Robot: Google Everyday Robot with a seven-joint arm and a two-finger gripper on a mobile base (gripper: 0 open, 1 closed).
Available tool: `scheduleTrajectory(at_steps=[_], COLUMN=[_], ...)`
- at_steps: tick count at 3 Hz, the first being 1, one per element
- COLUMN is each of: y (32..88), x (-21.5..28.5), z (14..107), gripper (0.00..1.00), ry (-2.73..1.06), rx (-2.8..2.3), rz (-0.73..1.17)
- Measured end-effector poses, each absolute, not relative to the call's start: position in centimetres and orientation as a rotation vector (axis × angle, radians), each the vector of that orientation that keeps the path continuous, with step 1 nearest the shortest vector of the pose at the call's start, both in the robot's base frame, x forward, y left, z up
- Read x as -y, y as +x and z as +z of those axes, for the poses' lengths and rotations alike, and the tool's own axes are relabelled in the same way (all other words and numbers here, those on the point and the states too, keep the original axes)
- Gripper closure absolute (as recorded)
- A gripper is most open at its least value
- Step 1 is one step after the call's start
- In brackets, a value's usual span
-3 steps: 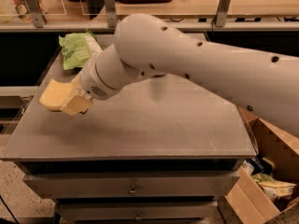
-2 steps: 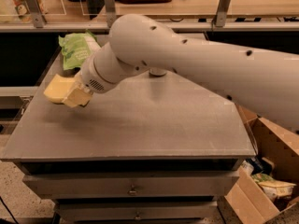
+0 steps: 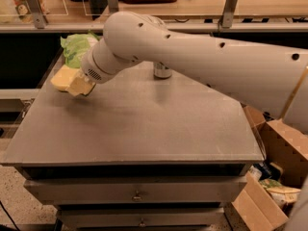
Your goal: Move sponge near green rice chip bag
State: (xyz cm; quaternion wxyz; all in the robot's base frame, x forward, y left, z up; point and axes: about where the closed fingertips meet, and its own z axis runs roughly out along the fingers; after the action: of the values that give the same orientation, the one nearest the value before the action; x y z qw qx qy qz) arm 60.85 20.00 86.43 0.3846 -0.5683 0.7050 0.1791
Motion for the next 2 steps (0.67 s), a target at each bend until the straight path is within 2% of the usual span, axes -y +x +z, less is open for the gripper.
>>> scheduleTrajectory(at_steps=[2], y=[65.8], x=[-19.9], z=[86.1], gripper=[1.0], ry=[-1.352], rx=[-1.848], rz=[0.432])
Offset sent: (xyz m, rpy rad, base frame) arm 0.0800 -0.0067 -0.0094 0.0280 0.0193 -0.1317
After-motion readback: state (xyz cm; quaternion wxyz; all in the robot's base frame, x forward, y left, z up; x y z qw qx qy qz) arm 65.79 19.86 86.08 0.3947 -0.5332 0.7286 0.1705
